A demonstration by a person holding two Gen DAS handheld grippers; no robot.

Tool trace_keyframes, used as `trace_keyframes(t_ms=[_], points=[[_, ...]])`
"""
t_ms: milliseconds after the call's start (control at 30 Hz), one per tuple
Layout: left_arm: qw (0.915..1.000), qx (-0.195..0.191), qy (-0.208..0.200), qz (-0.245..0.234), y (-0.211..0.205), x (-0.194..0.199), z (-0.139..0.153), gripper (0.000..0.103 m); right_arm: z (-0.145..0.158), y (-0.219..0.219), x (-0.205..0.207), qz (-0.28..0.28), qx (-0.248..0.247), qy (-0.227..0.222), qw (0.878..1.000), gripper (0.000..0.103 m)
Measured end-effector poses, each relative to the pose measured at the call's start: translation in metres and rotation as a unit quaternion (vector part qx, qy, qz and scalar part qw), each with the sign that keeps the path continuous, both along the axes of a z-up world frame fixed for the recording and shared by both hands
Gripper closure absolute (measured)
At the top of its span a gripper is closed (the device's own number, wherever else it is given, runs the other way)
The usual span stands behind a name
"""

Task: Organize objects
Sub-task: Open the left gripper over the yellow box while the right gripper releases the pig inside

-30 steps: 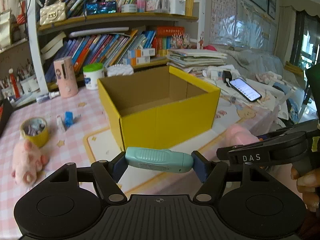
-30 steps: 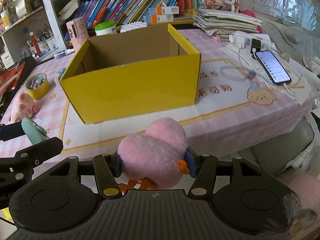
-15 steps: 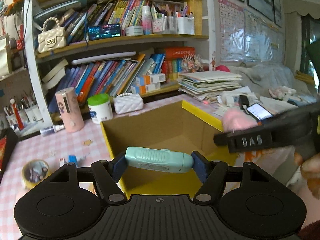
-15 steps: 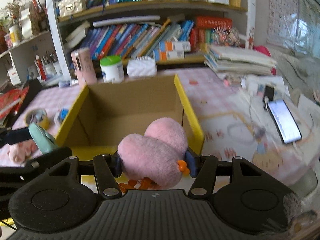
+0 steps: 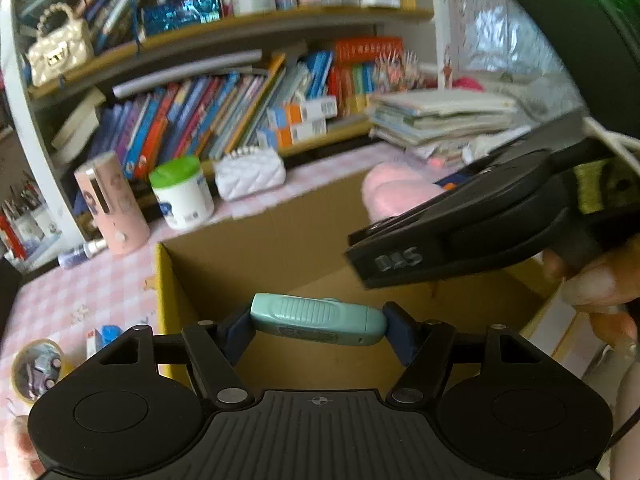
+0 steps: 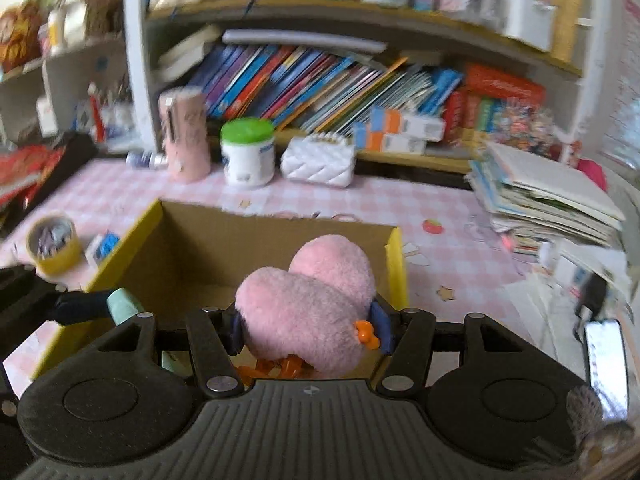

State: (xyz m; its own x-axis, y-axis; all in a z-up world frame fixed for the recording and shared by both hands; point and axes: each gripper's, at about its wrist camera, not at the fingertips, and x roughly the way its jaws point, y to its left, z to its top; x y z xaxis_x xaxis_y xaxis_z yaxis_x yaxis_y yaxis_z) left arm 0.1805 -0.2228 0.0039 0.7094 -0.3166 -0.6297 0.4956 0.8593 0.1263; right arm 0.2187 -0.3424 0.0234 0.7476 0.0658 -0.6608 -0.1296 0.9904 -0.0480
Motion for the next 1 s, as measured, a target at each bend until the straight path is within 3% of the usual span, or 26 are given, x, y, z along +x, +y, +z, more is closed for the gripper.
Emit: trace_keyframes(t_ms=[267, 433, 633, 767, 867, 1000], points=[[0.9980, 0.037, 0.051, -0.001, -0.014, 0.022, -0.018, 0.034, -0.037, 0.012, 0.047, 0.062, -0.043, 0.077, 0.994, 0.047], [0.9960, 0.031, 0.083, 0.013, -0.012, 0.030, -0.024, 0.034, -0.052, 0.016, 0.062, 0.084, -0.058, 0.126, 0.987, 0.047], [0.9953, 0.032, 0.090, 0.015, -0.011, 0.029, -0.025, 0.033, -0.055, 0.018, 0.064, 0.093, -0.056, 0.146, 0.983, 0.047], [0.9961, 0.032, 0.079, 0.020, -0.009, 0.025, -0.021, 0.030, -0.050, 0.014, 0.062, 0.084, -0.046, 0.132, 0.987, 0.044], [0.9972, 0.020, 0.068, 0.025, -0.005, 0.019, -0.014, 0.028, -0.040, 0.013, 0.054, 0.077, -0.033, 0.108, 0.991, 0.033], [0.9985, 0.001, 0.041, 0.035, 0.006, 0.005, -0.001, 0.019, -0.020, 0.011, 0.035, 0.057, -0.013, 0.069, 0.996, 0.032]])
